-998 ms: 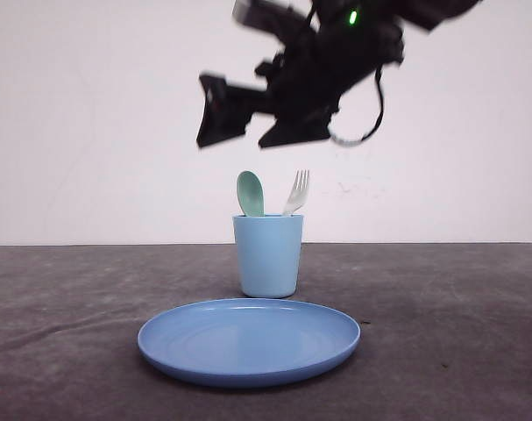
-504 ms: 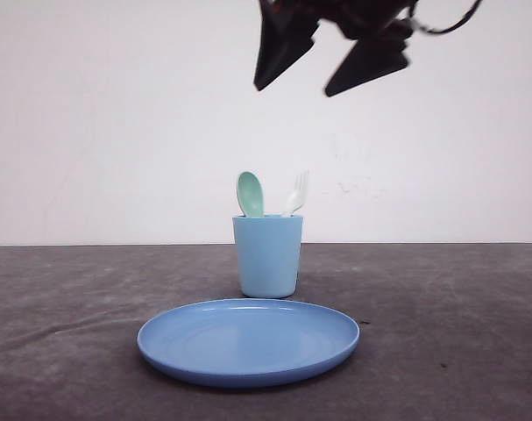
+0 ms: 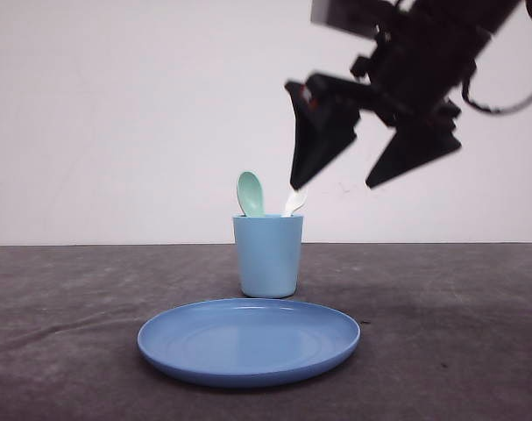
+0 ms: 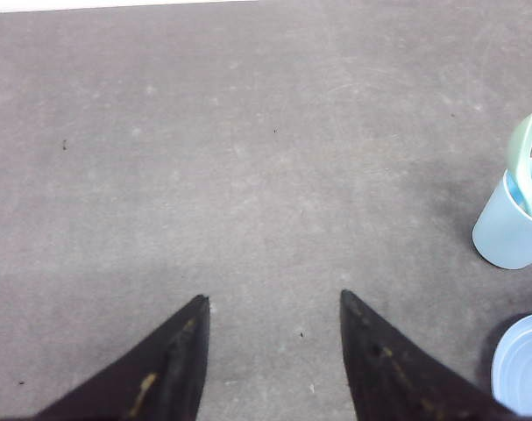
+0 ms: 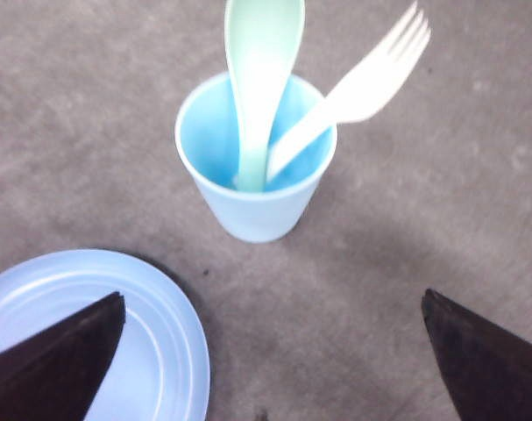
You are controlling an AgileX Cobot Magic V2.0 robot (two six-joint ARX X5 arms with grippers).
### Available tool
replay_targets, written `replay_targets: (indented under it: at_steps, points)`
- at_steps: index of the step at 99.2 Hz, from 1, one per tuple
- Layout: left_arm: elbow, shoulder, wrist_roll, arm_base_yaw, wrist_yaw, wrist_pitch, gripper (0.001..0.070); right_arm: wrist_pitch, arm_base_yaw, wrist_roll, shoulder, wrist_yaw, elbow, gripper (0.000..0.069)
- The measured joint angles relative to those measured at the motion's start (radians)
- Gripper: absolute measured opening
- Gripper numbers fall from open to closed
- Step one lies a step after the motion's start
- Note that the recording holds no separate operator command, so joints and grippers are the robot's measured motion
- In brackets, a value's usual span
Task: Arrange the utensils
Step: 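Lower the right gripper around the cup rim and grasp the cup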
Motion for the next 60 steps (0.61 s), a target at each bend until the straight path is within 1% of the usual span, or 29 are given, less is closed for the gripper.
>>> replay_targets:
  at_steps: [6, 19, 42, 60]
  points:
    - [0.000, 0.000, 0.000, 0.000, 0.000, 0.000, 0.0280, 0.050, -0.005, 0.007, 0.001, -0.008, -0.038, 0.0682]
    - [0.000, 0.000, 0.000, 0.000, 0.000, 0.000, 0.0280, 0.169, -0.024, 0.025, 0.012, -0.069, -0.098, 0.0682]
    - [0.000, 0.000, 0.000, 0.000, 0.000, 0.000, 0.0280, 0.350, -0.045, 0.043, 0.116, -0.180, -0.100, 0.0682]
    - [0.000, 0.000, 0.000, 0.000, 0.000, 0.000, 0.0280, 0.466, -0.056, 0.051, 0.222, -0.207, -0.099, 0.0682]
